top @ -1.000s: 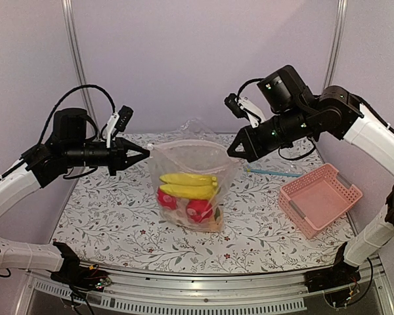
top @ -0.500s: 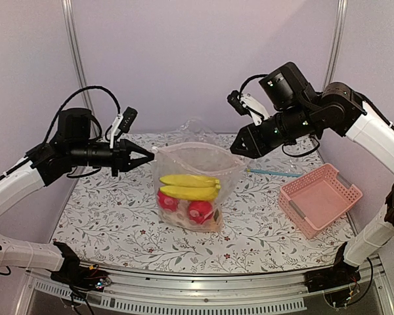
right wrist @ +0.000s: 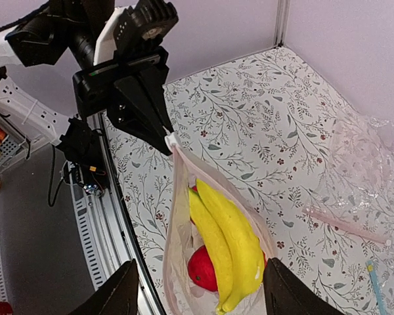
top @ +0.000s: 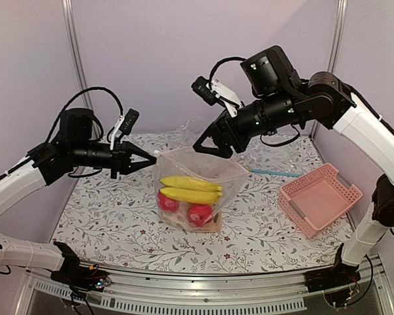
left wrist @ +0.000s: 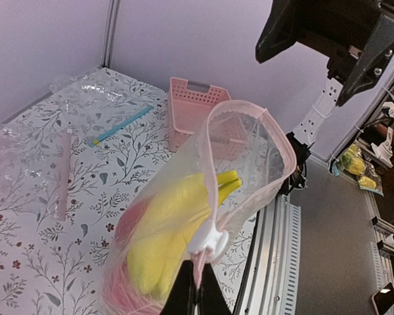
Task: Place the food in the zip-top bag and seal the zipper
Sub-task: Adjust the zipper food storage bag at the center of the board, then zip the zipper on the zipper food storage bag.
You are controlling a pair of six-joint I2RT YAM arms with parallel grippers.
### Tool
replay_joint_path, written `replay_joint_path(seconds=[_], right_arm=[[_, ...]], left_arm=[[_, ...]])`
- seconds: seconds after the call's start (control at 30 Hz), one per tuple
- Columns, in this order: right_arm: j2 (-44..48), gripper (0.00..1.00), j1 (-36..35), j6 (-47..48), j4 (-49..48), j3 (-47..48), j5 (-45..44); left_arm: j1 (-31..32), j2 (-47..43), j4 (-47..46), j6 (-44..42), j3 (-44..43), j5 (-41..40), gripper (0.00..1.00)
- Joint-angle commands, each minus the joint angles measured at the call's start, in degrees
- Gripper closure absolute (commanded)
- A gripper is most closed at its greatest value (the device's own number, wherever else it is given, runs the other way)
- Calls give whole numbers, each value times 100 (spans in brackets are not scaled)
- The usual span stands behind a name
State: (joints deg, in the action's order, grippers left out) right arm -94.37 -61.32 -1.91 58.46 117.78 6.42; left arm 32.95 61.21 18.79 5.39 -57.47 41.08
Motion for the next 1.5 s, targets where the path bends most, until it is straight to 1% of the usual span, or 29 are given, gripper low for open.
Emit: replay_joint_path(seconds=[0.0,0.1,0.2,0.27,0.4,0.67,1.07,1.2,1.3,1.4,1.47], right_arm=[[-512,36,-193,841,-281,374,578],[-705,36,-256,1154,-453,516,779],[-923,38,-256,1350,-548,626,932],[-1099,41,-255,1376,-562,759,1129],[-1387,42,-250,1357,-706,862,1336],[-1696,45,-252,1387,-800,958,1353],[-1865,51,-254,1303,-853,995,1419],[-1875,55,-249,1295,-847,993,1454],[-1890,61,-253,1299,-841,993,1451],[-1900,72,-252,1299,-839,993,1450],[-1908,74,-252,1299,-835,993,1450]], left_arm=[[27,32,91,-154,-179,339,100],[44,11,137,-194,-209,520,100],[75,-21,161,-240,-210,572,100],[80,-6,220,-270,-231,563,100],[81,20,281,-308,-273,685,100],[131,56,352,-336,-300,796,100],[159,93,396,-363,-317,810,100],[159,95,406,-370,-325,792,100],[160,98,406,-372,-326,792,100],[159,103,409,-372,-326,787,100],[159,102,415,-372,-326,784,100]])
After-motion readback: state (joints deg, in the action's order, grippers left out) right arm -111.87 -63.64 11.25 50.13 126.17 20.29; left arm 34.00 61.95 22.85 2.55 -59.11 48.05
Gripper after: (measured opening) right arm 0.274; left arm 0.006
